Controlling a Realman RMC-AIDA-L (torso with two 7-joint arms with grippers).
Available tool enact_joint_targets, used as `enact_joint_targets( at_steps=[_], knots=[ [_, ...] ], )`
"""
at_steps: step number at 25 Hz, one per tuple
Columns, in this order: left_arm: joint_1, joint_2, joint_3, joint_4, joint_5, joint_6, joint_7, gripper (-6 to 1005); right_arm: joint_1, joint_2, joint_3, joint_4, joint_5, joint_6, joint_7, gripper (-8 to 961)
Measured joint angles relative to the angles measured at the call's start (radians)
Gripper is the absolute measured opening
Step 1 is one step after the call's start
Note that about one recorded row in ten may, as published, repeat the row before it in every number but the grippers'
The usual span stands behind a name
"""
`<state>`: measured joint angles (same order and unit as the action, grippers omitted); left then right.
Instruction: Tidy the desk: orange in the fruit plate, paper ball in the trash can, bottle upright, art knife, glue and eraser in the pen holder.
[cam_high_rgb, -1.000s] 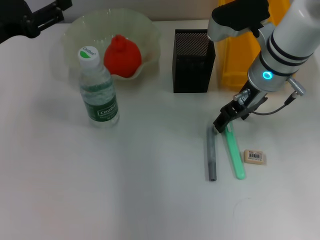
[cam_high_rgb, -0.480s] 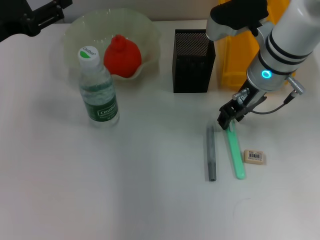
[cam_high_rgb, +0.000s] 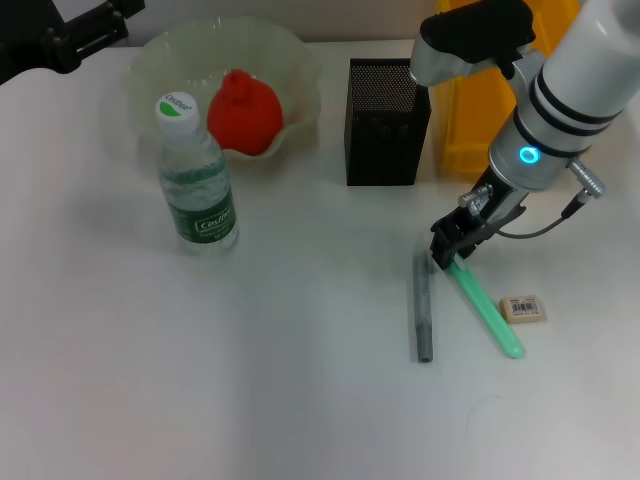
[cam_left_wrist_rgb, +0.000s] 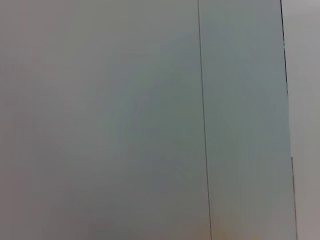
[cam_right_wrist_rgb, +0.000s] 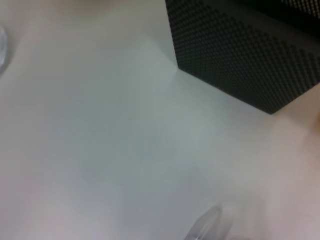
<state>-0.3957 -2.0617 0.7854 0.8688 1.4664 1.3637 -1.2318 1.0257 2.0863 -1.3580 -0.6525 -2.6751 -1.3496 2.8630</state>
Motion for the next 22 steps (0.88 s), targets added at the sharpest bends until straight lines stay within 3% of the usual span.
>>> enact_joint_targets(
  at_steps=[22],
  knots=[
    [0.008,0.000,0.000,-0.001,0.000,0.000,0.000,741,-0.027,-0.004,0.025,-0.025,0.026,-0.033,-0.001,178]
  ],
)
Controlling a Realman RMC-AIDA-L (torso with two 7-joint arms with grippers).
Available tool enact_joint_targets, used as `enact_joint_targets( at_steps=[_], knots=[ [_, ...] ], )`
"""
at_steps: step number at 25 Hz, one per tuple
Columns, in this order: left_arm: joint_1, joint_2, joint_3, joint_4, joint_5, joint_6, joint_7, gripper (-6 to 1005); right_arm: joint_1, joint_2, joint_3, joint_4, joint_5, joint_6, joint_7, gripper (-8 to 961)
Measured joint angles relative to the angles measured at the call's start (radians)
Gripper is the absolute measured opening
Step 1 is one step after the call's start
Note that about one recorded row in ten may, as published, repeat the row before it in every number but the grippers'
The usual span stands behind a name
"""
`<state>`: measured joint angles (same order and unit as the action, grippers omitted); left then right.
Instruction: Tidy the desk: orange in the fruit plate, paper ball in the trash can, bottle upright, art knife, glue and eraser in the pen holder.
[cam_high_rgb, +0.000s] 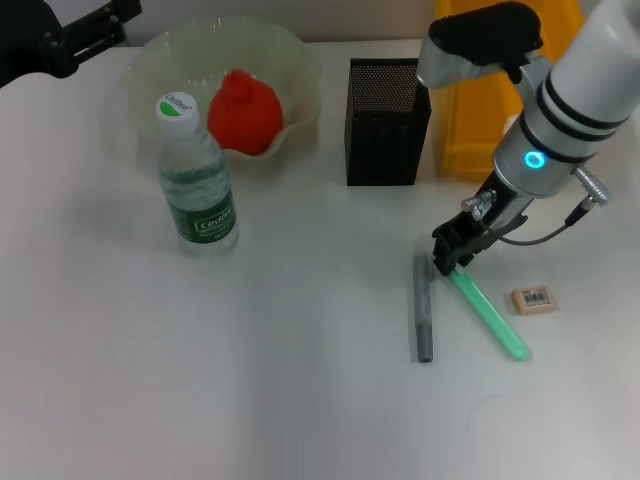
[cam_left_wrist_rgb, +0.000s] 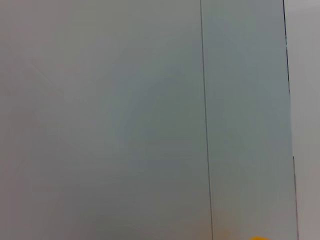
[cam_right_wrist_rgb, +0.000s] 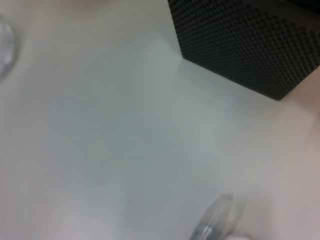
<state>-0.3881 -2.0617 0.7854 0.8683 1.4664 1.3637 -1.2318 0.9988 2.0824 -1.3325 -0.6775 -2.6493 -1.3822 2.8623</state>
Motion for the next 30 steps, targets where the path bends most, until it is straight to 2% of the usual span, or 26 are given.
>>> enact_joint_targets(
  at_steps=[4,5,6,9,12,14,15,16,17,19,20,21,23,26,30],
  knots=[
    [-0.002,0.000,0.000,0.003,0.000,0.000,0.000,741,-0.062,-0.008,0.085,-0.127,0.004,-0.102,-0.019,178],
    [-0.004,0.000,0.000,0.003,0.000,0.000,0.000,741,-0.107,-0.019,0.168,-0.216,0.009,-0.179,-0.039,178],
    [-0.004,0.000,0.000,0.003,0.000,0.000,0.000,741,-0.107,-0.019,0.168,-0.216,0.009,-0.179,-0.039,179],
    [-0.012,0.002,-0.002,0.002,0.000,-0.002,0.000,741,-0.170,-0.040,0.366,-0.309,0.086,-0.291,-0.121,179],
    [-0.020,0.004,-0.009,0.000,0.000,-0.009,0.000,741,-0.236,-0.069,0.561,-0.283,0.307,-0.343,-0.294,179],
    [-0.025,0.001,-0.020,-0.003,-0.001,-0.012,0.005,741,-0.284,-0.082,0.644,-0.201,0.515,-0.327,-0.450,179],
    [-0.030,-0.002,-0.028,-0.013,-0.006,-0.013,0.016,741,-0.330,-0.087,0.692,-0.075,0.746,-0.283,-0.687,179],
    [-0.030,-0.002,-0.028,-0.013,-0.006,-0.013,0.016,741,-0.330,-0.087,0.692,-0.075,0.746,-0.283,-0.687,179],
    [-0.034,-0.002,-0.029,-0.020,-0.011,-0.013,0.022,741,-0.351,-0.085,0.707,-0.007,0.853,-0.263,-0.812,179],
    [-0.038,-0.003,-0.027,-0.025,-0.014,-0.014,0.022,741,-0.381,-0.066,0.716,0.112,1.050,-0.224,-1.082,180],
    [-0.041,-0.003,-0.026,-0.026,-0.015,-0.014,0.020,741,-0.400,-0.031,0.715,0.191,1.194,-0.184,-1.354,180],
    [-0.041,-0.003,-0.026,-0.026,-0.015,-0.014,0.020,741,-0.400,-0.031,0.715,0.191,1.194,-0.184,-1.354,180],
    [-0.043,-0.003,-0.026,-0.030,-0.015,-0.013,0.020,741,-0.406,-0.001,0.708,0.234,1.283,-0.140,-1.570,181],
    [-0.040,-0.003,-0.028,-0.040,-0.019,-0.012,0.023,741,-0.373,0.001,0.692,0.329,1.350,-0.060,-1.753,182],
    [-0.029,-0.003,-0.030,-0.048,-0.027,-0.010,0.025,741,-0.316,0.000,0.688,0.389,1.357,0.072,-1.857,184]
  ],
)
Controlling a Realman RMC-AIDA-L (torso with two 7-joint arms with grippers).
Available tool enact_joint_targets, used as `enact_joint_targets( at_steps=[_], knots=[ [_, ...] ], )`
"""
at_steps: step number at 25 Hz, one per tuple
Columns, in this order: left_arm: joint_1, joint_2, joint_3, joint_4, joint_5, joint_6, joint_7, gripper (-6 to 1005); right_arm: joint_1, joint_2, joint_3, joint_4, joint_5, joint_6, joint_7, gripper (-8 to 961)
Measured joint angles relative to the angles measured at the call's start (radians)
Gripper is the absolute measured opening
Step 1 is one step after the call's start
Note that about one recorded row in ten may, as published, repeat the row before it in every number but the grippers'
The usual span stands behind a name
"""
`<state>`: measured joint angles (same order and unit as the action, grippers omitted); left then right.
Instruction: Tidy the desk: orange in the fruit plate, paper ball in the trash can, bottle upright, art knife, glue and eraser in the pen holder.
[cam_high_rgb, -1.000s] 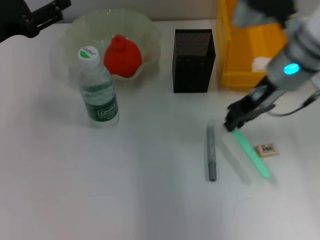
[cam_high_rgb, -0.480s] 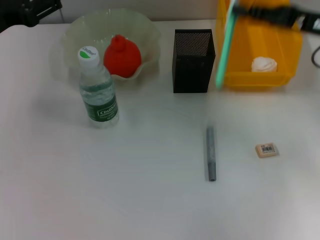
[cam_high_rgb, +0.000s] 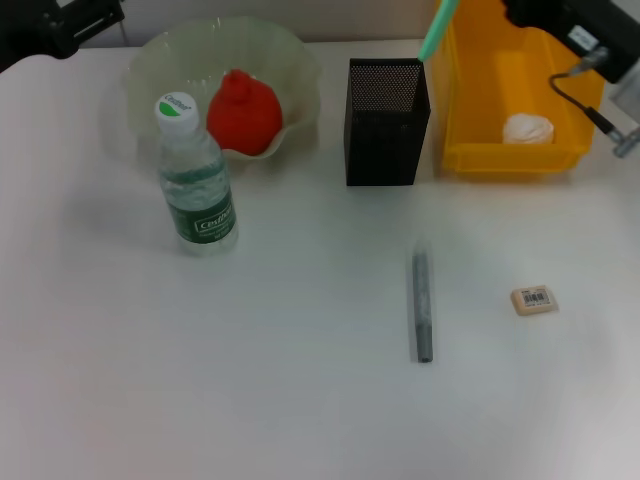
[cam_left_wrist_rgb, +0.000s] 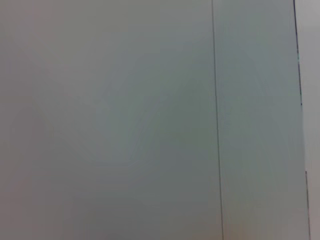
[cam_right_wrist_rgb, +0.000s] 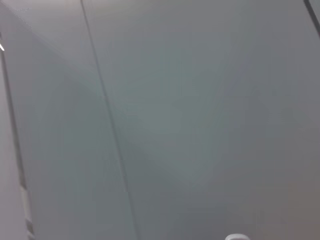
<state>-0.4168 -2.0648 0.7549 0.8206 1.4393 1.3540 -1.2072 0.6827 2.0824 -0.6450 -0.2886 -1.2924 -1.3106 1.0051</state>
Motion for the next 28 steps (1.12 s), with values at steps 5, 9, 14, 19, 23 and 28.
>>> enact_joint_targets(
  at_steps=[5,9,14,19,23,28],
  knots=[
    [0.018,0.000,0.000,-0.009,-0.014,0.002,0.008,741,0.060,-0.001,-0.044,0.042,-0.001,0.103,-0.037,185],
    [0.025,0.001,-0.006,-0.031,-0.029,0.005,0.028,741,0.085,0.001,-0.088,0.048,0.000,0.148,-0.037,187],
    [0.028,0.001,-0.009,-0.042,-0.037,0.006,0.049,741,0.114,0.004,-0.150,0.059,0.006,0.242,-0.036,188],
    [0.029,0.001,-0.010,-0.047,-0.040,0.007,0.055,741,0.138,0.006,-0.166,0.078,0.006,0.284,-0.040,190],
    [0.029,0.001,-0.010,-0.051,-0.040,0.007,0.061,741,0.146,0.006,-0.196,0.082,0.006,0.307,-0.038,192],
    [0.037,0.000,-0.013,-0.054,-0.040,0.008,0.066,741,0.146,0.007,-0.205,0.093,0.006,0.305,-0.028,193]
  ],
)
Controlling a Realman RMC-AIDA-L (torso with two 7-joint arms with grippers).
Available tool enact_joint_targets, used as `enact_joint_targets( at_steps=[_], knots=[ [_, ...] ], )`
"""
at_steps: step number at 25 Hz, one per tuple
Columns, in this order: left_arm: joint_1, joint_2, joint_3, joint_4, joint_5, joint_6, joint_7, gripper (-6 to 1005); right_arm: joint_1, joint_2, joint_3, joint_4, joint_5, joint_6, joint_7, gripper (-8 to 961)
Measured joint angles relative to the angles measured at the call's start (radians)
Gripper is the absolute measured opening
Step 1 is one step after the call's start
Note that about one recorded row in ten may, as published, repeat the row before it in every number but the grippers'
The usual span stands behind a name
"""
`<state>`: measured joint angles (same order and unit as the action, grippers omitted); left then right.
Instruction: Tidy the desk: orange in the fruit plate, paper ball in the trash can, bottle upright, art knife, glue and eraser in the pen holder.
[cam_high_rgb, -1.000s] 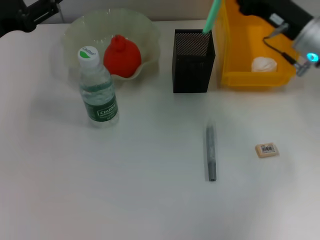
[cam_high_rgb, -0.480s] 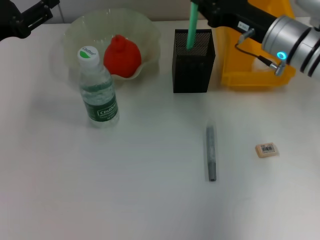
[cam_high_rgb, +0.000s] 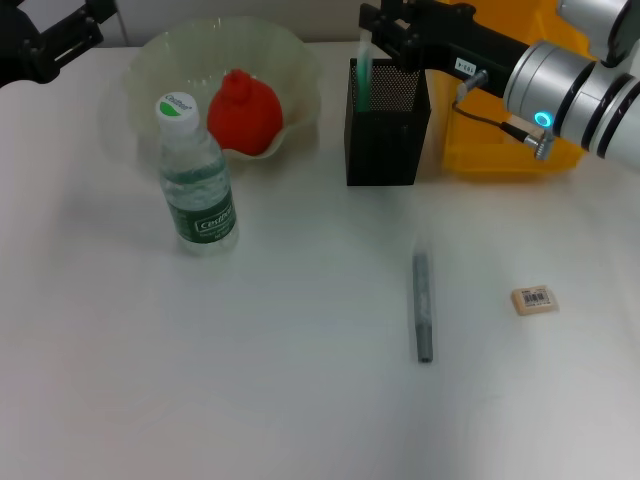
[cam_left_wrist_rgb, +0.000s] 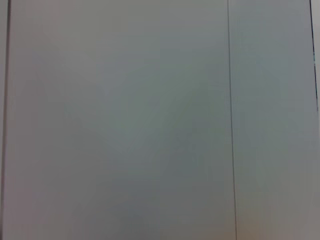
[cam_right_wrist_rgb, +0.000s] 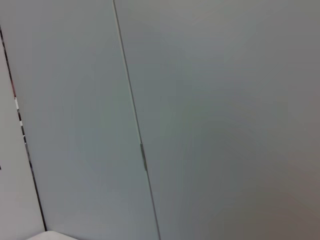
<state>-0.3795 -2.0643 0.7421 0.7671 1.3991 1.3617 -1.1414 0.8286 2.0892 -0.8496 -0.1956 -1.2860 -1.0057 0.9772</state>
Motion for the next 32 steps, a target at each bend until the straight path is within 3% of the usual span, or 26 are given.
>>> enact_joint_targets(
  at_steps=[2,7,10,15,20,21,27,32],
  knots=[
    [0.002,0.000,0.000,0.000,0.000,0.000,0.000,741,-0.008,0.000,0.000,0.002,0.002,-0.005,0.019,194],
    [0.005,0.000,0.000,0.000,0.000,0.006,0.000,741,-0.032,-0.002,-0.005,-0.013,0.000,-0.049,0.082,391],
    [0.005,0.000,0.000,0.000,0.000,0.009,0.001,741,-0.061,-0.006,-0.031,-0.055,-0.001,-0.104,0.150,400],
    [0.005,0.001,0.000,0.000,-0.001,0.023,0.012,741,-0.215,-0.010,-0.189,-0.397,-0.052,-0.190,0.473,419],
    [0.003,0.000,0.000,0.000,-0.008,0.036,0.012,741,-0.328,-0.009,-0.205,-0.798,-0.352,-0.297,0.894,445],
    [-0.001,-0.001,0.000,0.000,-0.010,0.044,0.012,741,-0.336,-0.008,-0.200,-0.917,-0.479,-0.342,1.052,450],
    [-0.022,-0.004,0.005,-0.004,-0.017,0.047,0.013,741,-0.316,-0.010,-0.204,-1.070,-0.757,-0.442,1.333,481],
    [-0.062,-0.003,0.011,-0.045,-0.033,0.045,0.013,741,-0.250,-0.015,-0.211,-1.123,-1.055,-0.579,1.551,507]
  ],
)
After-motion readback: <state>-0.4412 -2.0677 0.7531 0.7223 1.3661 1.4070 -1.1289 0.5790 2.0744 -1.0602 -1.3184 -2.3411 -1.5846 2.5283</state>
